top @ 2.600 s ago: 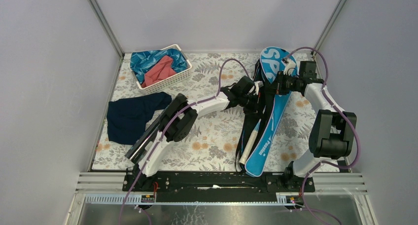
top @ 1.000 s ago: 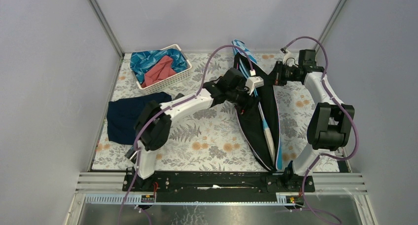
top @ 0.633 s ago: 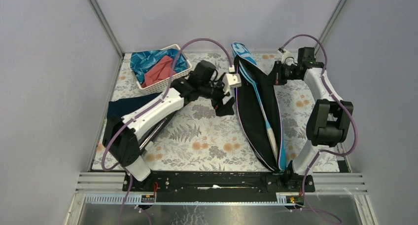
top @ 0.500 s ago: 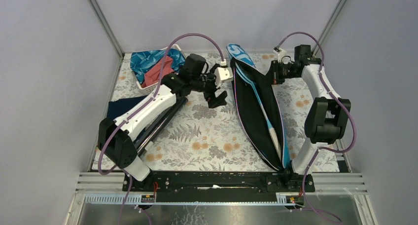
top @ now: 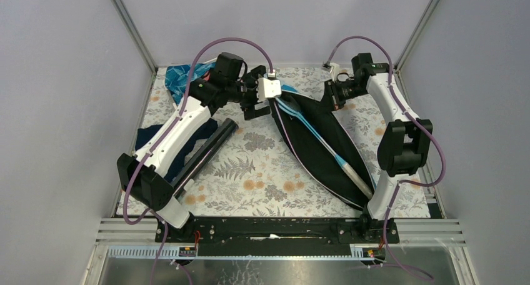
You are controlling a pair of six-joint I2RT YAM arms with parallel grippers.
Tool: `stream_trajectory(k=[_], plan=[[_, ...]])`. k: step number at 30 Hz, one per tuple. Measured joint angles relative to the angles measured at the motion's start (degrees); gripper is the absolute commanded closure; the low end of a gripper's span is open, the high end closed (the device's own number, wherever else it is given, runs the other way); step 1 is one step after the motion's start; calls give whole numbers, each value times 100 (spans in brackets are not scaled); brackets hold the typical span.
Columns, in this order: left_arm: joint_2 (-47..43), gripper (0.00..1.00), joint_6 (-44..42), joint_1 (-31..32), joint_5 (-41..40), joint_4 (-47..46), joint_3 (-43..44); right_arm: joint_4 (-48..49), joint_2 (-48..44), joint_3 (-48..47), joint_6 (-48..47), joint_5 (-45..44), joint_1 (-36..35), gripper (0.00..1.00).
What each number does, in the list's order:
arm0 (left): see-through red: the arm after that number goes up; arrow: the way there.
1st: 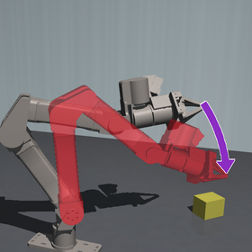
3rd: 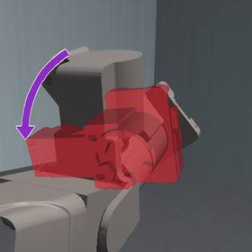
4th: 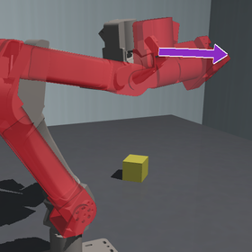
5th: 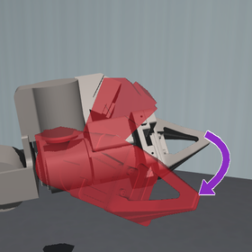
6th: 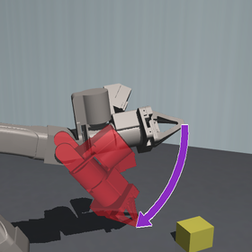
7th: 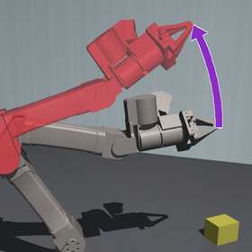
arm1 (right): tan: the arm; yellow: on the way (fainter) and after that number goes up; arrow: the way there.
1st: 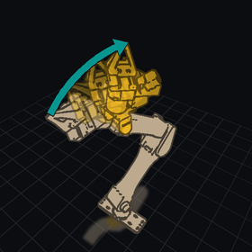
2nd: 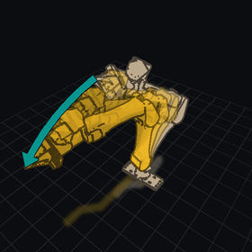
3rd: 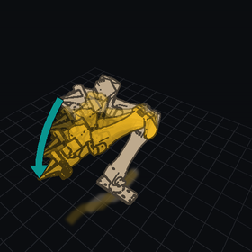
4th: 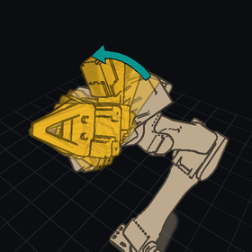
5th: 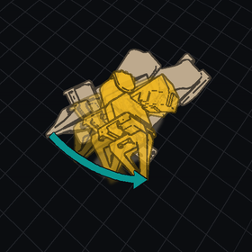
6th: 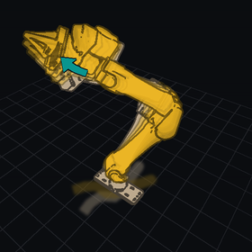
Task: Pack up the badminton gear
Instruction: Place the racket in the racket bag.
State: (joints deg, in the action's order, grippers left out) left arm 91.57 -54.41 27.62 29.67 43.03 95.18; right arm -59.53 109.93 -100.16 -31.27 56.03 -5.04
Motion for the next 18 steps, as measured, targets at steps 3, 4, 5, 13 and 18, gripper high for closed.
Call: stream_trajectory(k=[3, 4, 5, 13, 18], plan=[[0, 1, -702, -33, -125, 372, 66, -404, 125, -146, -435, 50, -129, 100], [0, 1, -914, -37, -177, 492, 66, -535, 166, -197, -553, 55, -153, 100], [9, 1, -1163, -42, -234, 640, 66, -682, 221, -249, -704, 55, -177, 100], [66, 1, -2450, -74, -461, 1270, 66, -1823, 667, -697, -1801, 63, -238, 100], [192, 2, -2868, -74, -461, 1355, 7, -2024, 671, -697, -2046, 44, -245, 100]])
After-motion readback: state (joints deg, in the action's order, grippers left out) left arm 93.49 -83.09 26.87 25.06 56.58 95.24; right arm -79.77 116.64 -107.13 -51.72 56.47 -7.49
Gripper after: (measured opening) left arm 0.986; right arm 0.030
